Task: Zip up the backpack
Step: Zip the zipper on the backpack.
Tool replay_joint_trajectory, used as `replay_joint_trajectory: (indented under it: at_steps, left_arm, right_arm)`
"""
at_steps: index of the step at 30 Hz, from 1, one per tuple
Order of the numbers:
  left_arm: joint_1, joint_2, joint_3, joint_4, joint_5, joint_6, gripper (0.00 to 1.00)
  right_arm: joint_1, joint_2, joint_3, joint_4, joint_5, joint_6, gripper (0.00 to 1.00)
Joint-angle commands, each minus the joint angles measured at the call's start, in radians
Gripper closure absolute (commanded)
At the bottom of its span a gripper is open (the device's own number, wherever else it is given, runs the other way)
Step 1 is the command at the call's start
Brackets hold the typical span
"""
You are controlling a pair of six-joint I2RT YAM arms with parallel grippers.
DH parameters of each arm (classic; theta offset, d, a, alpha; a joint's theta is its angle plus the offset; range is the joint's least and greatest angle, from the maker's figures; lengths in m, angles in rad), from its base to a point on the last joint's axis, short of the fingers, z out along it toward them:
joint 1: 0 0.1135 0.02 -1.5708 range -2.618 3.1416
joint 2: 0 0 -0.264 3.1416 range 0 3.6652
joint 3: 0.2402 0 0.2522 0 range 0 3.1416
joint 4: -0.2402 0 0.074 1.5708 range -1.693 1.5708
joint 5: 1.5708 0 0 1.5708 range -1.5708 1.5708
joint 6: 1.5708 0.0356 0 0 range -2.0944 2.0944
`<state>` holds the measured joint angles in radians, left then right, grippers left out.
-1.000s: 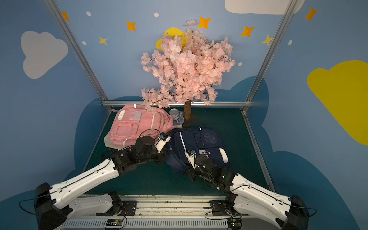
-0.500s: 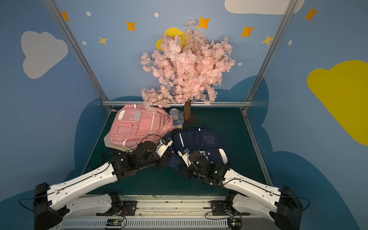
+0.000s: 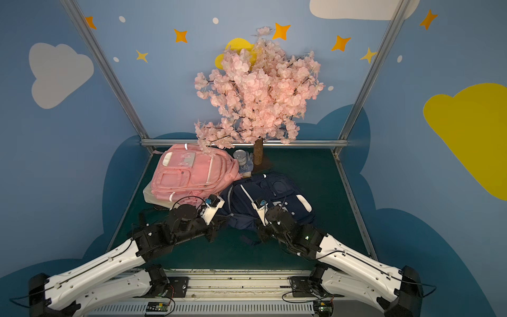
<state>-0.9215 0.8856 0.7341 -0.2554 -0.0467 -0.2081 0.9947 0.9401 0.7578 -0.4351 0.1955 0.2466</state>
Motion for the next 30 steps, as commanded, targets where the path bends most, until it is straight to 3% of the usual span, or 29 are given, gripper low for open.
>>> replay_joint_trajectory:
  at_steps: [1, 4, 8, 10, 12, 15, 18, 22, 30]
  left_arm:
    - [-0.001, -0.041, 0.002, -0.037, -0.079, -0.03, 0.98]
    - [-0.023, -0.017, -0.014, 0.005, -0.058, -0.045, 0.98]
    - [-0.063, 0.081, -0.012, 0.102, -0.005, -0.081, 0.97]
    - [-0.075, 0.145, -0.005, 0.167, 0.031, -0.105, 0.97]
    - [-0.076, 0.214, 0.014, 0.225, 0.062, -0.133, 0.98]
    - [-0.077, 0.28, 0.042, 0.286, 0.092, -0.141, 0.97]
    - [-0.077, 0.318, 0.073, 0.293, 0.114, -0.123, 0.97]
    - [-0.079, 0.361, 0.093, 0.289, 0.168, -0.114, 0.98]
    - [-0.129, 0.383, 0.11, 0.28, 0.232, -0.085, 0.97]
  right_arm:
    - [-0.135, 0.041, 0.022, -0.327, 0.508, 0.099, 1.0]
    - [-0.227, 0.081, 0.057, -0.372, 0.522, 0.148, 0.99]
    - [-0.286, 0.078, 0.06, -0.339, 0.397, 0.151, 0.98]
    - [-0.285, 0.051, 0.056, -0.297, 0.242, 0.109, 0.93]
    - [-0.276, 0.008, 0.039, -0.235, -0.038, 0.009, 0.8]
    - [-0.242, -0.051, -0.008, -0.167, -0.26, -0.003, 0.65]
    - [-0.204, -0.112, -0.075, -0.116, -0.301, 0.001, 0.53]
    - [-0.159, -0.145, -0.131, -0.047, -0.339, 0.015, 0.44]
    - [-0.127, -0.024, -0.127, 0.065, -0.319, 0.009, 0.45]
